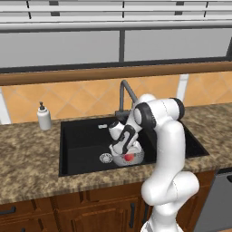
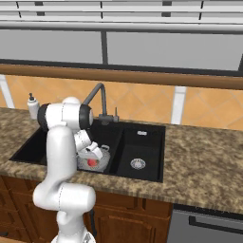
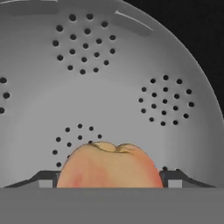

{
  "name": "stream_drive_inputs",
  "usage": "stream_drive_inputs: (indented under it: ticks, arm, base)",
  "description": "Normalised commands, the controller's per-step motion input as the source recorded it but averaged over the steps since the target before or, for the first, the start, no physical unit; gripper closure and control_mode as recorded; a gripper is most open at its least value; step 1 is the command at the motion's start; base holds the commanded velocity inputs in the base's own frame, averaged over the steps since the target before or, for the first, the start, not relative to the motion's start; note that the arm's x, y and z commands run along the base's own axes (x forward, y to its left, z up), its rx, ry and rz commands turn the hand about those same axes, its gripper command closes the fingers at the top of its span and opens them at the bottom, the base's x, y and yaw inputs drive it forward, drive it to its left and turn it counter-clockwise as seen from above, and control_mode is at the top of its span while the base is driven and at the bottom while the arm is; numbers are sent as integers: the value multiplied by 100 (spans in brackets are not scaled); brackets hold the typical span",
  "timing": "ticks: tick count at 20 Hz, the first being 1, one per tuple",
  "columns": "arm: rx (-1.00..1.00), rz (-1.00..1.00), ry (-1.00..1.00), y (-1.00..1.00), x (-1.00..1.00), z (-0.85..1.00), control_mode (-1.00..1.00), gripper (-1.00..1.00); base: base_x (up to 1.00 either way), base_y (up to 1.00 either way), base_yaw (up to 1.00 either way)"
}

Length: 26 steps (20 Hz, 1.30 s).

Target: Put the colander in the sink, put the peach in the colander, and turn on the sink faucet and pour water over the colander.

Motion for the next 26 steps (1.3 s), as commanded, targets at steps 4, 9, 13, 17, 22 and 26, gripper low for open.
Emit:
stream_drive_inputs:
  ticks: [4,9,13,17,22,26]
  arm:
    - [0,8,0,9,1,18,-100,-100]
    - [0,5,0,7,-20,32,-100,-100]
    - [0,2,0,14,-23,57,-100,-100]
    - [0,0,0,17,-46,52,-100,-100]
    - [0,0,-10,19,-74,46,-100,-100]
    - [0,0,-14,11,-75,55,-100,-100]
  base:
    - [0,0,0]
    - [0,0,0]
    - [0,0,0]
    - [0,0,0]
    - [0,0,0]
    - [0,0,0]
